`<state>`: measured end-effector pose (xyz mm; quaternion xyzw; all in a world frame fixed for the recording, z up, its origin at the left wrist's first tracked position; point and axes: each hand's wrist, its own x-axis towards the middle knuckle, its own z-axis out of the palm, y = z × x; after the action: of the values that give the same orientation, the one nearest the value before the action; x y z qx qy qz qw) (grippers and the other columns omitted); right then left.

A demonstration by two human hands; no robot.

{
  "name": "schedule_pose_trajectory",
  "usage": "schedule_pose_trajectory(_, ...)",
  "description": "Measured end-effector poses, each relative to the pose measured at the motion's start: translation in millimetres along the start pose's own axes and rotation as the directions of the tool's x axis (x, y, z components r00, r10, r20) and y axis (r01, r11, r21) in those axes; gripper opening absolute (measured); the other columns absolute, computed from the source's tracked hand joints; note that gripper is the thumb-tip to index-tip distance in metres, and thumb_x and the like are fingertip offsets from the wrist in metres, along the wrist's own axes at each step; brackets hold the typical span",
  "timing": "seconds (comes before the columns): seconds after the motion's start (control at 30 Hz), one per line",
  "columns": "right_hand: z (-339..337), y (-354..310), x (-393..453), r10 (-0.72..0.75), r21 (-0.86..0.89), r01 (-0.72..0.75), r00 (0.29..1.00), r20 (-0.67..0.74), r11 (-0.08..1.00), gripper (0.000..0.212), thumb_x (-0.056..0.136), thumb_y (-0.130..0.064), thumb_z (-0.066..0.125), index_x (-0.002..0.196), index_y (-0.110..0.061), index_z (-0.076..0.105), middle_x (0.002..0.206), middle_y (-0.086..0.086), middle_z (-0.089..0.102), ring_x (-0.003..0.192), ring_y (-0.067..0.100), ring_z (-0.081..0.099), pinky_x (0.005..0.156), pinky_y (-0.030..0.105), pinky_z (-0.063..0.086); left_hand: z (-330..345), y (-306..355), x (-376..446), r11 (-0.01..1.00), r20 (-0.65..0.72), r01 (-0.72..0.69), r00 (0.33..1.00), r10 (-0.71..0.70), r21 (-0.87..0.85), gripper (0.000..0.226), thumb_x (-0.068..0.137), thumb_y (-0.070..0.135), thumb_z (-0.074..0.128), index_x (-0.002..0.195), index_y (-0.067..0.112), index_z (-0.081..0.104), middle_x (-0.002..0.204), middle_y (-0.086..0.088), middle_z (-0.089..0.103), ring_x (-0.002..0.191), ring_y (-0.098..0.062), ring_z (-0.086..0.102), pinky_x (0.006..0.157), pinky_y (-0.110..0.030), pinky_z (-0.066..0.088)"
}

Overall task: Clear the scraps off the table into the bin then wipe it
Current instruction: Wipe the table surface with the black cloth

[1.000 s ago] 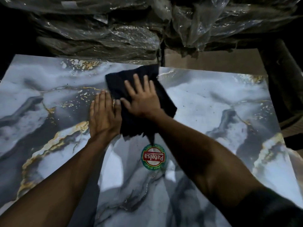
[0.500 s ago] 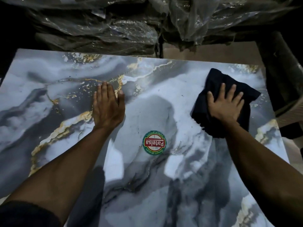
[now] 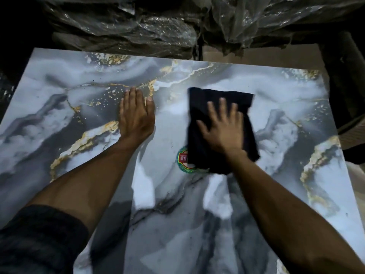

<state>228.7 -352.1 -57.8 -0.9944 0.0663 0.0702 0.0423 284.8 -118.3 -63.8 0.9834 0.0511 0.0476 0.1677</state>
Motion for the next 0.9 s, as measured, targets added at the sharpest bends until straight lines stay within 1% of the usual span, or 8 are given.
schedule_pose_trajectory(0.13,-10.4,94.5,-15.0,0.306,0.004,-0.306,0.952,0.01,0.952,0.077,0.092,-0.071,0.019,0.157,-0.029,0.011,0.165,0.008,0.0,0.149,0.04,0.0,0.12,0.053,0.001,0.3,-0.6,0.9,1.0,0.03,-0.012,0.999,0.012,-0.01,0.067,0.098,0.044,0.009,0.15,0.005,0.027,0.159,-0.012,0.024,0.148,-0.026,0.015,0.121,-0.042,0.008)
schedule_pose_trajectory(0.27,-14.2,127.2,-24.7,0.436,0.04,-0.437,0.9,0.032,0.899,0.081,0.089,-0.072,0.013,0.157,-0.028,0.008,0.165,0.009,-0.003,0.149,0.041,-0.003,0.12,0.053,-0.002,1.0,-0.8,-1.2,0.998,0.014,-0.055,0.998,0.054,0.039,0.067,0.1,0.044,0.011,0.148,0.0,0.028,0.156,-0.018,0.027,0.147,-0.031,0.018,0.12,-0.045,0.011)
schedule_pose_trajectory(0.37,-11.9,87.8,-27.4,0.401,0.055,-0.401,0.916,0.007,0.915,0.081,0.089,-0.068,0.011,0.157,-0.024,0.013,0.164,0.014,0.002,0.148,0.046,0.002,0.119,0.057,0.002,1.0,-0.1,-1.9,0.997,0.017,-0.058,0.998,0.057,0.047,0.069,0.1,0.045,0.01,0.148,-0.001,0.028,0.156,-0.02,0.027,0.147,-0.033,0.019,0.12,-0.045,0.011)
schedule_pose_trajectory(0.43,-3.7,34.1,-35.2,0.255,0.034,-0.254,0.967,-0.012,0.967,0.083,0.086,-0.066,0.012,0.155,-0.022,0.022,0.162,0.018,0.011,0.146,0.05,0.01,0.117,0.06,0.008,1.4,-0.6,-2.4,0.996,0.015,-0.071,0.997,0.07,0.05,0.07,0.099,0.045,0.009,0.147,-0.002,0.028,0.155,-0.021,0.028,0.146,-0.033,0.02,0.119,-0.045,0.012)
schedule_pose_trajectory(0.53,15.3,-55.2,-58.4,0.001,0.095,0.006,0.997,-0.077,0.995,0.072,0.088,-0.059,0.034,0.149,-0.021,0.04,0.158,0.019,0.027,0.142,0.052,0.02,0.115,0.062,0.015,0.7,-1.9,0.3,1.0,0.023,-0.028,0.999,0.028,0.009,0.069,0.097,0.044,0.011,0.148,0.002,0.03,0.157,-0.015,0.027,0.147,-0.029,0.018,0.12,-0.042,0.01)
schedule_pose_trajectory(0.67,23.8,-93.0,-78.5,-0.146,0.082,0.151,0.987,-0.059,0.985,0.071,0.089,-0.063,0.035,0.15,-0.027,0.037,0.16,0.012,0.024,0.146,0.045,0.017,0.118,0.057,0.011,-3.5,-0.8,3.0,0.998,0.051,0.013,0.999,-0.009,-0.06,0.063,0.099,0.043,0.014,0.149,0.008,0.03,0.158,-0.01,0.024,0.148,-0.025,0.015,0.121,-0.039,0.007)
schedule_pose_trajectory(0.8,18.1,-24.3,-79.0,-0.016,0.044,0.018,0.999,-0.047,0.999,0.075,0.088,-0.068,0.028,0.151,-0.028,0.034,0.161,0.012,0.023,0.145,0.046,0.019,0.117,0.057,0.013,-12.2,-1.2,-0.2,0.998,-0.005,-0.033,0.999,0.033,-0.059,0.065,0.094,0.047,0.015,0.131,0.005,0.048,0.136,-0.019,0.043,0.128,-0.038,0.039,0.11,-0.048,0.03)
schedule_pose_trajectory(0.9,10.1,45.3,-87.8,0.207,0.003,-0.207,0.978,-0.018,0.978,0.081,0.087,-0.071,0.016,0.155,-0.027,0.02,0.163,0.011,0.01,0.148,0.044,0.009,0.118,0.055,0.007,-16.6,-1.4,-4.5,0.998,0.065,-0.026,0.997,0.029,-0.049,0.06,0.098,0.045,0.017,0.135,0.007,0.045,0.147,-0.017,0.037,0.14,-0.036,0.027,0.118,-0.048,0.018)
